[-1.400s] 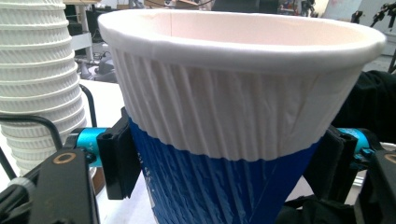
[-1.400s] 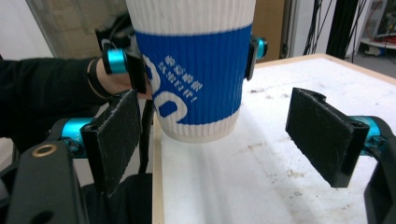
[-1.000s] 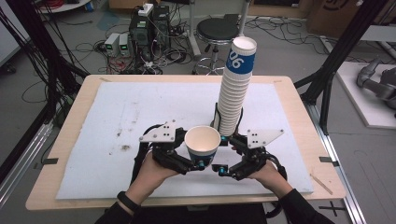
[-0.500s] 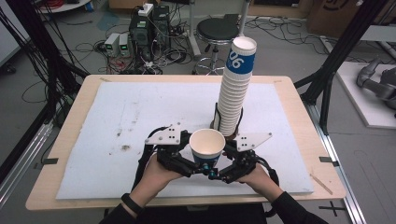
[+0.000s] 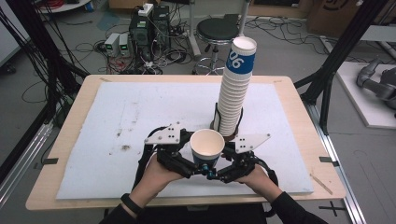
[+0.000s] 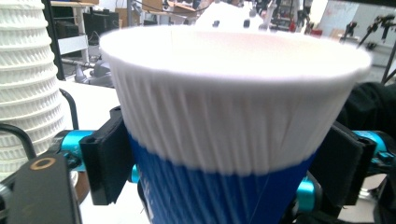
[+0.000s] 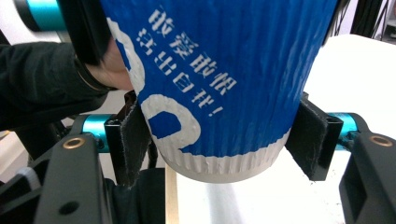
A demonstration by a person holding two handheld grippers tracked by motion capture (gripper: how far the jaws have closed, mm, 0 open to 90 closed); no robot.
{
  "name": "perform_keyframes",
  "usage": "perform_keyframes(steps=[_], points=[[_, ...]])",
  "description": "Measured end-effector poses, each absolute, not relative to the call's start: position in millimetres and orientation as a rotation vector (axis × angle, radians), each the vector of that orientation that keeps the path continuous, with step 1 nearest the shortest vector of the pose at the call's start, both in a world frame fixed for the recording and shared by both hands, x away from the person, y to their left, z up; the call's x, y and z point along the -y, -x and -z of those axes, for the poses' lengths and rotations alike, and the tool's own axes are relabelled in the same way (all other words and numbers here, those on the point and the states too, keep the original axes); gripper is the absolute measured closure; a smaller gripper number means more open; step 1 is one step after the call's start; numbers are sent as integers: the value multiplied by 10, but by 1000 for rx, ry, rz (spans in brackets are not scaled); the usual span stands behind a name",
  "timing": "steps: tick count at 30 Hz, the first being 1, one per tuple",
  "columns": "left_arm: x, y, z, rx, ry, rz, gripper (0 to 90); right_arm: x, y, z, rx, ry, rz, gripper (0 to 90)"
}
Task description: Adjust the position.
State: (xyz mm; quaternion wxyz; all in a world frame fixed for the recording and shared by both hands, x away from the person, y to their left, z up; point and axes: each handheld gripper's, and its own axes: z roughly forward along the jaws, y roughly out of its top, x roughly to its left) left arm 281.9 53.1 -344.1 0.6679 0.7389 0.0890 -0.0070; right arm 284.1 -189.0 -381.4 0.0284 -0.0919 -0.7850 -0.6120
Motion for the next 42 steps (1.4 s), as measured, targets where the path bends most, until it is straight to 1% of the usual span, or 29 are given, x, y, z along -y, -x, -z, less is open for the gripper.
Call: perform_keyframes(steps=[8, 14, 16, 18, 21, 28, 32, 37, 42], points=[[-535, -2816, 3420, -206, -1651, 31, 177, 1866, -2820, 3831, 2431, 269, 1882, 303], [-543, -2813, 3428, -199, -1643, 23, 220, 1862, -2816, 3835, 2430, 280, 1884, 300], [-549, -2817, 3431, -198, -1641, 22, 226, 1860, -2814, 3835, 2420, 285, 1887, 276], [-548, -2816, 3436, -197, -1640, 20, 230, 1852, -2809, 3829, 2411, 292, 1890, 217], [-541, -2812, 3443, -196, -1636, 24, 233, 1849, -2803, 3812, 2385, 298, 1908, 209], [-523, -2807, 3458, -186, -1643, 23, 234, 1862, -2803, 3785, 2319, 322, 1949, 211], [-515, -2806, 3466, -183, -1646, 23, 234, 1874, -2809, 3780, 2312, 329, 1953, 250], [-517, -2808, 3467, -183, -1647, 27, 233, 1876, -2807, 3780, 2319, 325, 1951, 265], [-515, -2808, 3467, -198, -1649, 34, 203, 1874, -2813, 3784, 2325, 322, 1949, 265]])
